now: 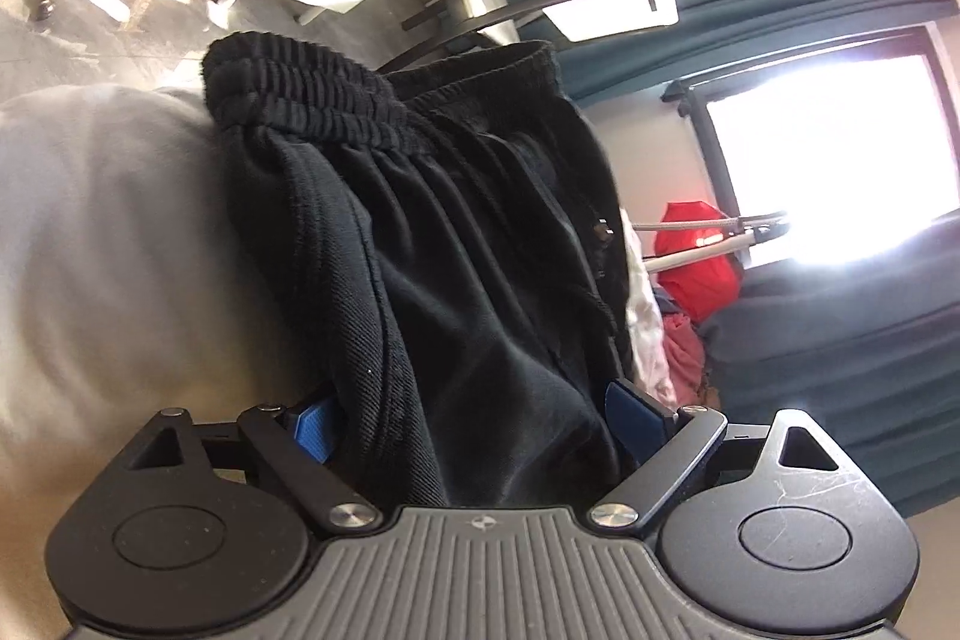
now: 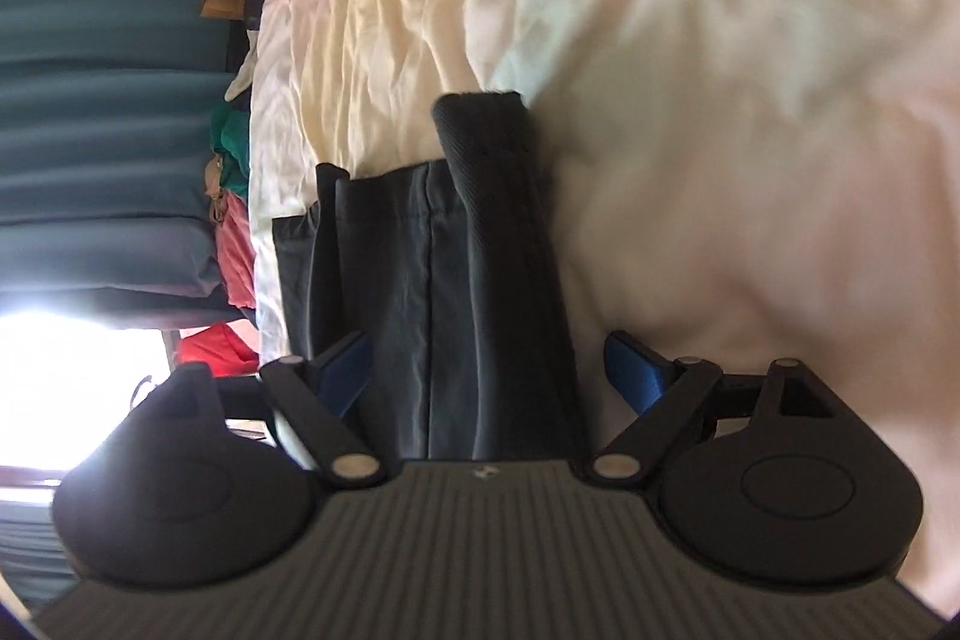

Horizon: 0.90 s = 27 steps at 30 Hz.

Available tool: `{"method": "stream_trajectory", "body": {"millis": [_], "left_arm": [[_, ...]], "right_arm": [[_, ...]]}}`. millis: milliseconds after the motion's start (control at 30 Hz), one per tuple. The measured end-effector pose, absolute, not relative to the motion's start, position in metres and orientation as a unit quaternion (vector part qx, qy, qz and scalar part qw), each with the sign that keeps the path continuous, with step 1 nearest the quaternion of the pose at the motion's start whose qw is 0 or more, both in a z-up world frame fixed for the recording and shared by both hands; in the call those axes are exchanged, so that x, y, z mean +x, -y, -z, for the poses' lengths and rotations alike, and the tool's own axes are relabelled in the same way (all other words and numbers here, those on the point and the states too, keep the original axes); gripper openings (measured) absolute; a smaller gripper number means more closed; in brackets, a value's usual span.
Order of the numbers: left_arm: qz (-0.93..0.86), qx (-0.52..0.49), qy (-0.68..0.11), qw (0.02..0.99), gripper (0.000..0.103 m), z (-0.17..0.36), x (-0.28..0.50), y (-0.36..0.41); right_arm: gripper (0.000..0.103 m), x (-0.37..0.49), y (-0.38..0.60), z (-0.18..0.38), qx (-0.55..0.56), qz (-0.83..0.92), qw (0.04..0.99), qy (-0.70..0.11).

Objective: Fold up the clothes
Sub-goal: 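Grasp the ribbed waistband with the left gripper while the right gripper holds the leg hems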

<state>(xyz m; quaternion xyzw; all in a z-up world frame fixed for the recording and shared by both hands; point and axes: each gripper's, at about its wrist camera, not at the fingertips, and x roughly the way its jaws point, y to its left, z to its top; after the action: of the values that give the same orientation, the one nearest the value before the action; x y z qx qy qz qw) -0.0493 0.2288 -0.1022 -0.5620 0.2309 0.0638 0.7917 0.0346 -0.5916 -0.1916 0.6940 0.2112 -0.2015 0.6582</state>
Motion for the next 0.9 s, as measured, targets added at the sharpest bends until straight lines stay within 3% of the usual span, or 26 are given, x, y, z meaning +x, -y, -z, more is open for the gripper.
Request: {"method": "stream_trajectory", "body": {"millis": [167, 233, 467, 567, 667, 767, 833, 900], "left_arm": [[-0.037, -0.598, -0.179, 0.78, 0.091, 0.101, -0.052, -0.231], [-0.053, -0.596, -0.197, 0.776, 0.09, 0.104, -0.05, -0.231], [-0.124, -0.572, -0.271, 0.764, 0.085, 0.116, -0.043, -0.231], [-0.143, -0.57, -0.266, 0.764, 0.078, 0.114, -0.04, -0.233], [-0.102, -0.582, -0.224, 0.775, 0.081, 0.107, -0.037, -0.235], [-0.081, -0.573, -0.205, 0.789, 0.083, 0.099, -0.035, -0.232], [-0.102, -0.557, -0.238, 0.789, 0.083, 0.102, -0.027, -0.228], [-0.125, -0.554, -0.275, 0.776, 0.083, 0.111, -0.022, -0.228]], "right_arm": [[0.087, 0.044, 0.592, 0.184, 0.698, 0.106, 0.693, -0.148], [0.087, 0.045, 0.59, 0.175, 0.685, 0.088, 0.711, -0.133], [0.082, 0.063, 0.583, 0.183, 0.648, 0.131, 0.708, -0.248], [0.081, 0.063, 0.582, 0.179, 0.648, 0.12, 0.717, -0.226], [0.081, 0.058, 0.58, 0.166, 0.655, 0.08, 0.733, -0.162], [0.081, 0.059, 0.578, 0.162, 0.637, 0.087, 0.748, -0.166], [0.08, 0.061, 0.578, 0.168, 0.637, 0.102, 0.741, -0.185], [0.072, 0.063, 0.579, 0.174, 0.637, 0.116, 0.734, -0.202]]}}
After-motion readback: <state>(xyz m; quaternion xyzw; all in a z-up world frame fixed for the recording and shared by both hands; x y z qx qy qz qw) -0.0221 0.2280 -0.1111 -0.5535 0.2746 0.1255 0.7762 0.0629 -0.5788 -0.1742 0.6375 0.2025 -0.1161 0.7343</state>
